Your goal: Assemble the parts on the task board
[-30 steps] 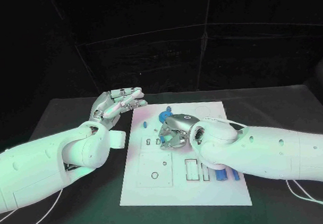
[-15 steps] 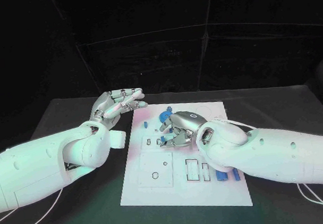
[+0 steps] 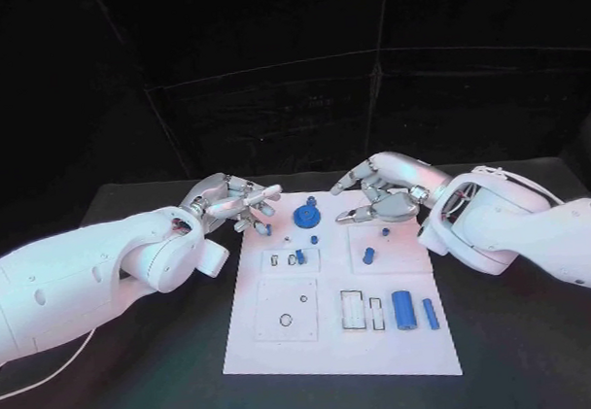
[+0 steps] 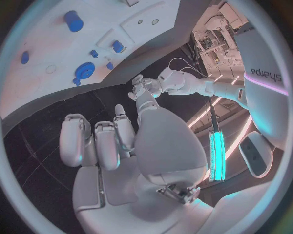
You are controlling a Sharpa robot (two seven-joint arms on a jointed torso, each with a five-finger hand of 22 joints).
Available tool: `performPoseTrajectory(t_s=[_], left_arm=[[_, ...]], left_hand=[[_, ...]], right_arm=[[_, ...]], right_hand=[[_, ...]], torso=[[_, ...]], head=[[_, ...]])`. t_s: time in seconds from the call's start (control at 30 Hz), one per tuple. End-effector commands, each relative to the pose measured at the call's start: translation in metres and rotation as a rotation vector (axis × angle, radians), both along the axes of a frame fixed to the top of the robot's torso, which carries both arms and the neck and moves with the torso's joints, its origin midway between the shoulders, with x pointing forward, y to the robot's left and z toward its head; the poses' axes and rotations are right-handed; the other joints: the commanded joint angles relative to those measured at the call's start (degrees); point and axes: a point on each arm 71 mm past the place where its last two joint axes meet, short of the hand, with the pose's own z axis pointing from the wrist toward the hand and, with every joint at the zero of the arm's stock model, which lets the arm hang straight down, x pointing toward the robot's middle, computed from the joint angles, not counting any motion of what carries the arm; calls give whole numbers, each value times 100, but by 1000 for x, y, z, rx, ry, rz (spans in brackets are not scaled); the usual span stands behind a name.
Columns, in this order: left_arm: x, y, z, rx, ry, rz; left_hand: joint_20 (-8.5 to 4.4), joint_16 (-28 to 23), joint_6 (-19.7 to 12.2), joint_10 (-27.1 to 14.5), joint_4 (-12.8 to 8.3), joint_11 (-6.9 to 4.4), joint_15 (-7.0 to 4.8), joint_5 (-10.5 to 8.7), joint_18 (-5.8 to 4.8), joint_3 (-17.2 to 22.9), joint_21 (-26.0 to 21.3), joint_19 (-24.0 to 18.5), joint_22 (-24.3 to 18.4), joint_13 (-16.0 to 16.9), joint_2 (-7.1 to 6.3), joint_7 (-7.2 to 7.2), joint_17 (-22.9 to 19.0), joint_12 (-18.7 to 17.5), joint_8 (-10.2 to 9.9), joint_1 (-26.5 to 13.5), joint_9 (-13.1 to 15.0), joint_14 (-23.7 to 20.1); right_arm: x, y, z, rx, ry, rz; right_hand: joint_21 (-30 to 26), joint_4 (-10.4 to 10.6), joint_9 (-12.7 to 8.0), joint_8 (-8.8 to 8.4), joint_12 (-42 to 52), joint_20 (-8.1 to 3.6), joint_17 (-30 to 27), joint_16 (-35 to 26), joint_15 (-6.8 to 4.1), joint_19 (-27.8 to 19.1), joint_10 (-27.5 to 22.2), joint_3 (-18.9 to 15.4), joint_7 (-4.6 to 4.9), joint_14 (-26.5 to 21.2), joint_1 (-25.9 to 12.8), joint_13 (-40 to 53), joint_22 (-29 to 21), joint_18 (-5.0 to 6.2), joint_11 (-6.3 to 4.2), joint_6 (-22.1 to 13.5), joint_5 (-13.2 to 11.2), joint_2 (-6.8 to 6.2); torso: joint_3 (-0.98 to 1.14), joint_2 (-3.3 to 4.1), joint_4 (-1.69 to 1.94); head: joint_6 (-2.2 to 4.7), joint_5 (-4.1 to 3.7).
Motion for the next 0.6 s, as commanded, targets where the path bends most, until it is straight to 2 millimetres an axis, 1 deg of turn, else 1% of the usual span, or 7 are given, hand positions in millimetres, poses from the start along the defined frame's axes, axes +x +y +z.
performPoseTrajectory(t_s=[0.03, 0.13, 0.17, 0.2, 0.27, 0.33, 0.6], left_arm=[[0, -7, -9, 354, 113, -146], [5, -13, -6, 465, 131, -154], [7, -15, -5, 501, 134, -156], [9, -18, -3, 535, 136, -160], [11, -23, 0, 597, 141, -169], [13, -30, 4, 675, 166, -188], [22, -49, 9, 832, 214, -217]], left_hand=[[-70, 1035, 1, 109, 279, -10, -91, -22, -4, -205, 291, 34, 198, 313, -44, -86, 1066, 338, 71, -184, 65, 308], [-175, 2326, 78, 15, 579, -92, -195, -48, -8, -432, 949, 7, 680, 1228, -74, -232, 2408, 1404, 474, -133, 303, 373], [-225, 2655, -2, -263, 524, -200, -222, -63, -58, -554, 1540, 32, 1266, 1844, -93, -242, 2746, 2100, 728, -126, 474, 391], [-232, 2820, -42, -402, 562, -190, -183, -41, -91, -546, 1791, 21, 1617, 2009, -22, -234, 2963, 2267, 808, -108, 531, 413], [-230, 3110, -94, -365, 509, -226, -228, 54, -197, -451, 2468, 181, 2495, 3011, 33, -273, 3330, 3293, 1053, 130, 706, 489], [-258, 3215, -275, -483, 605, -190, -229, 81, -251, 131, 2934, 241, 3070, 3574, -191, -282, 3462, 3859, 1280, 153, 896, 513], [-220, 3378, -530, -517, 598, -226, -230, -37, -334, 27, 3476, 258, 3792, 4196, -161, -294, 3681, 4495, 1756, -615, 1254, 560]], right_arm=[[4, -14, 8, 165, 80, -19], [10, -29, 14, 211, 77, -75], [12, -34, 16, 221, 75, -91], [13, -38, 17, 229, 72, -107], [15, -45, 20, 237, 64, -129], [17, -52, 23, 239, 52, -151], [21, -60, 24, 233, 51, -176]], right_hand=[[24, -66, 2, 46, 44, -38, 295, 49, -59, 52, 38, 2, -25, 326, 116, 190, 71, 49, -25, 62, 142, 44], [49, -85, -10, 46, 95, -51, 379, 90, -66, 103, 76, -25, -26, 355, 149, 220, 127, 35, -29, 46, 234, 70], [49, -86, -11, 46, 95, -51, 379, 90, -66, 103, 75, -26, -26, 356, 149, 220, 128, 35, -29, 45, 236, 71], [50, -88, -14, 44, 93, -53, 379, 90, -66, 108, 74, -33, -25, 357, 154, 216, 131, 34, -28, 39, 255, 79], [51, -94, -19, 43, 89, -55, 378, 89, -66, 111, 72, -37, -23, 358, 169, 210, 132, 33, -28, 30, 292, 98], [50, -97, -21, 43, 86, -56, 379, 89, -66, 112, 71, -40, -22, 359, 178, 207, 131, 33, -28, 26, 315, 108], [37, -16, -30, 53, 73, -55, 360, 74, -63, 108, 64, -167, -22, 357, 52, 186, 114, 36, -24, 22, 219, 110]], torso=[[35, -87, -8], [68, -126, 4], [75, -131, 6], [80, -135, 8], [91, -144, 9], [107, -149, 5], [113, -158, -14]], head=[[-36, 11], [-62, 17], [-64, 18], [-61, 19], [-56, 25], [-68, 47], [-93, 93]])
